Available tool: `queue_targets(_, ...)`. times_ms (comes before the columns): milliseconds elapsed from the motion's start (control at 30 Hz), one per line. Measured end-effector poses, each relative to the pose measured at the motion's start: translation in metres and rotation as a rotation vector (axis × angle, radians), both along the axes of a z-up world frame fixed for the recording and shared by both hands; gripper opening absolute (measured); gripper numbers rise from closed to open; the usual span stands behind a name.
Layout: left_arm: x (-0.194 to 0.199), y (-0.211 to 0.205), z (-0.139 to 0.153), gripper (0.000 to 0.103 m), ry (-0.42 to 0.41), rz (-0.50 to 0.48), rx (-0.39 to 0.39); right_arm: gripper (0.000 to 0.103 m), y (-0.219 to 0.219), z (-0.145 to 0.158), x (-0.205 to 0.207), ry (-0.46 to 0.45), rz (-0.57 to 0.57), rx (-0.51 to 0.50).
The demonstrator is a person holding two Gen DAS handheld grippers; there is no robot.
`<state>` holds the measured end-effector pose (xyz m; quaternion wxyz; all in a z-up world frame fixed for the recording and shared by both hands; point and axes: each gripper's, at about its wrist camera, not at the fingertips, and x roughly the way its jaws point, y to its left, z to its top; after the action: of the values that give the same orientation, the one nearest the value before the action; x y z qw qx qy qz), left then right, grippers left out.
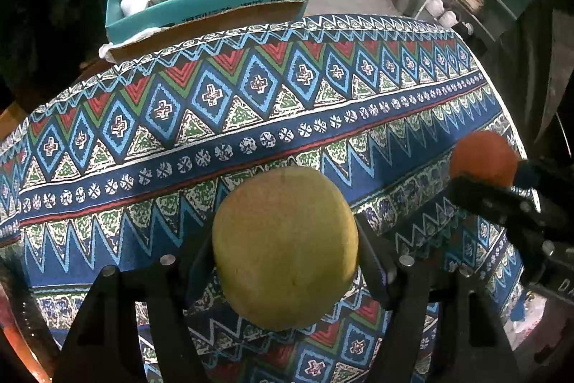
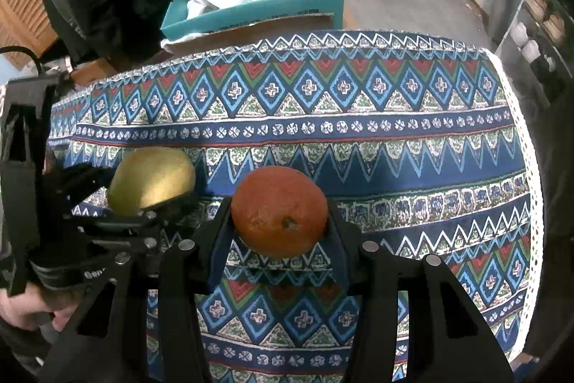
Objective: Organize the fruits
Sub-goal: 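Lift the yellow-green pear with the left tool while the right tool lifts the small orange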
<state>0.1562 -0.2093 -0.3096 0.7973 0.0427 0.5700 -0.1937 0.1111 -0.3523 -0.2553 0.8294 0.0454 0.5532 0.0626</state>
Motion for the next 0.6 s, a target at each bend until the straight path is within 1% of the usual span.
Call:
queue_targets(133,-0.005,0.004,0.004,0.072,-0.01,0.012,0.003,0.048,0.002,0.008,0.002,-0.02,0.006,-0.006)
queue_targets(200,-0.008,0.007,0.01,0.072,-0.029,0.014,0.009,0.048,0.004,0.013,0.002,-0.032,0.012,-0.01)
queue_targets(400,-0.017,0.014,0.036,0.072,-0.076,0.019,-0.011,0.048,0.011,0.03,0.0,-0.075,0.026,-0.024)
queue_targets(600,-0.026,0.024,0.066,0.072,-0.129,0.037,-0.025,0.048,0.017,0.054,-0.005,-0.128,0.038,-0.036)
